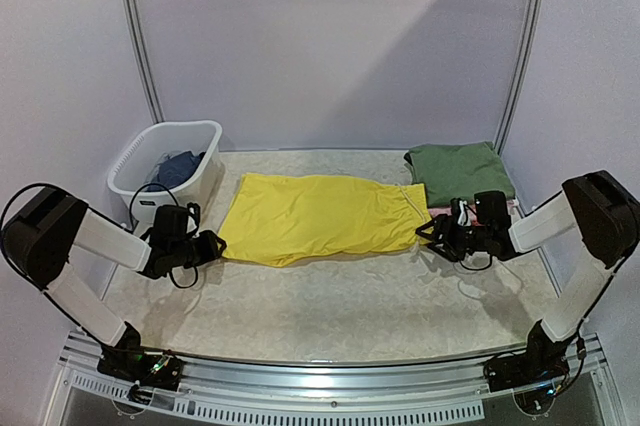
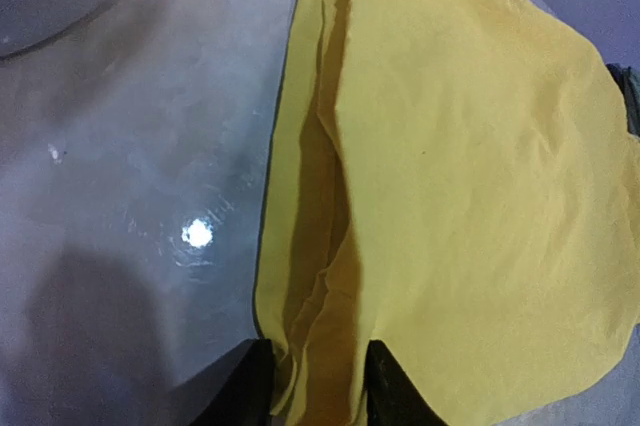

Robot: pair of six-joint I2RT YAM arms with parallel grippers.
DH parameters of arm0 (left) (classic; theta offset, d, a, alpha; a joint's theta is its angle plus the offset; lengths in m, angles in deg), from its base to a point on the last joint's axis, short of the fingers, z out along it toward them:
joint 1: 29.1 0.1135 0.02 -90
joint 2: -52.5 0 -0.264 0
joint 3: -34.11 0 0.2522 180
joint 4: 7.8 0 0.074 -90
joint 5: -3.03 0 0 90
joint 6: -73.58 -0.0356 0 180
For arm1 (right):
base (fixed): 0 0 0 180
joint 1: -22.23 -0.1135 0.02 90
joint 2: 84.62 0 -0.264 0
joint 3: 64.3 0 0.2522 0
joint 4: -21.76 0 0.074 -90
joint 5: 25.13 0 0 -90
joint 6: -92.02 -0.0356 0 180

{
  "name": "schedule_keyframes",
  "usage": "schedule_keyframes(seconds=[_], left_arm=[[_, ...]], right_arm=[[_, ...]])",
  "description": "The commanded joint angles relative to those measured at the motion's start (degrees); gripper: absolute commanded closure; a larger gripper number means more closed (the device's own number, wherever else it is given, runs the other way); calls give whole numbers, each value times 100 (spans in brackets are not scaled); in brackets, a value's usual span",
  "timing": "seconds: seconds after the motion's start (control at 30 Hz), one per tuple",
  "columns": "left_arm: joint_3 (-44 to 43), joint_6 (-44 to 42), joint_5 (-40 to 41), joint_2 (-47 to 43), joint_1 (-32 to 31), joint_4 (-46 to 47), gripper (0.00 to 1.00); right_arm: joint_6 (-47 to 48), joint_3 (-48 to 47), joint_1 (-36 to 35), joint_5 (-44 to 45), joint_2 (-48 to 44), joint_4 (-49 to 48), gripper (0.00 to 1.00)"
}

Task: Fold and stack the mixed laundry pile
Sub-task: Move the rectangle-folded shorts to the center of the board.

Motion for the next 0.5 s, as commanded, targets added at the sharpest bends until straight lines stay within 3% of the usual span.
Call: schedule_keyframes(seconds=[0.0,0.17,0.4,0.47], left_arm=[[26,-34,-72,186,73,61,73],[-6,-71,-79,243,87,86,81],[-7,-117,-72,210,99,59,87],[2,-128,-30,179,97,8,95]], right_arm=[[-84,20,70,-62,525,57,36],[-151,-2,97,-151,783,-197,43],[-217,-47,249,-302,1070,-508,63],[-201,-53,294,-337,1117,-549,68]])
